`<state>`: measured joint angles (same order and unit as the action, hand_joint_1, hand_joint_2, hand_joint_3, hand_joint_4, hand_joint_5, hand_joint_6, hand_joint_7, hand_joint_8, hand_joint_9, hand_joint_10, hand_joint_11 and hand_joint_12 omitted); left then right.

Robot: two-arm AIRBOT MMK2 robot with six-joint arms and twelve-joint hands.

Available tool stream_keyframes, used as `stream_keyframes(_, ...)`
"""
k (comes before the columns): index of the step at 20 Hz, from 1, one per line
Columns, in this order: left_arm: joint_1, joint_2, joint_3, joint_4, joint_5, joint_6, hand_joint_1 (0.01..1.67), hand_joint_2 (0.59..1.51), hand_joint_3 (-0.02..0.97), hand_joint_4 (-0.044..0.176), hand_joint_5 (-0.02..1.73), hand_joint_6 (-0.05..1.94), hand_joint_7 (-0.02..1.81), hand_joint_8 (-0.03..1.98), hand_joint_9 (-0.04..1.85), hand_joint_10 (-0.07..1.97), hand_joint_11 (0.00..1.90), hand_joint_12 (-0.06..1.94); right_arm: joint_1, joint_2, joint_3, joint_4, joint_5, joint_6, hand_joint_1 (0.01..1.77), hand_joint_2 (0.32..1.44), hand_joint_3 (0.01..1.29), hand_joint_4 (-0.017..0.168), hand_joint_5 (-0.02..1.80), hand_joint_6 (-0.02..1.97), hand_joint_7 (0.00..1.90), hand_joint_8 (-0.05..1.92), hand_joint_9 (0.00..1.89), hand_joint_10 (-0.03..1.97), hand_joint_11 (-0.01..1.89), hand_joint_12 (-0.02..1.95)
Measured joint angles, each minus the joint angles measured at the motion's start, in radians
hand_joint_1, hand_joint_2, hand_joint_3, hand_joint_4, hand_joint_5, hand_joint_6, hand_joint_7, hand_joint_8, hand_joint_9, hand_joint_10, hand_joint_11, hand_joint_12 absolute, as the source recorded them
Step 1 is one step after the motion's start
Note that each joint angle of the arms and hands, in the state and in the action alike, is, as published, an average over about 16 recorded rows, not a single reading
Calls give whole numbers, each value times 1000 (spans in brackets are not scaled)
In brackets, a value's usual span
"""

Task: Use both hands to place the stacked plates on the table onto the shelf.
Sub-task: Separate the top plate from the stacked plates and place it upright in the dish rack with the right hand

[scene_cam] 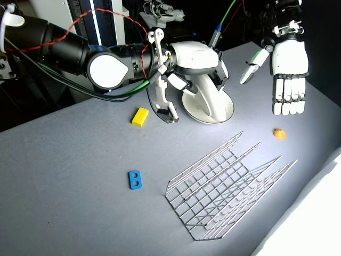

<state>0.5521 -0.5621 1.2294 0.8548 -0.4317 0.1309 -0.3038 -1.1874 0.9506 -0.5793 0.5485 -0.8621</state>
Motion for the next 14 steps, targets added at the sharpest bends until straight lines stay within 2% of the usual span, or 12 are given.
stream_keyframes(9,-3,-3,11,55,-19,4,23,1063,11,6,63,13,62,8,31,8,25,12,84,124,-45,50,-7,45,1350,998,14,-3,864,1099,996,930,980,1075,826,1158)
stream_keyframes(14,18,-5,29,107,-71,4,23,1065,11,6,65,12,62,8,31,8,25,12,132,178,-50,107,-20,72,1350,997,14,-4,866,1092,1002,926,978,1077,842,1152)
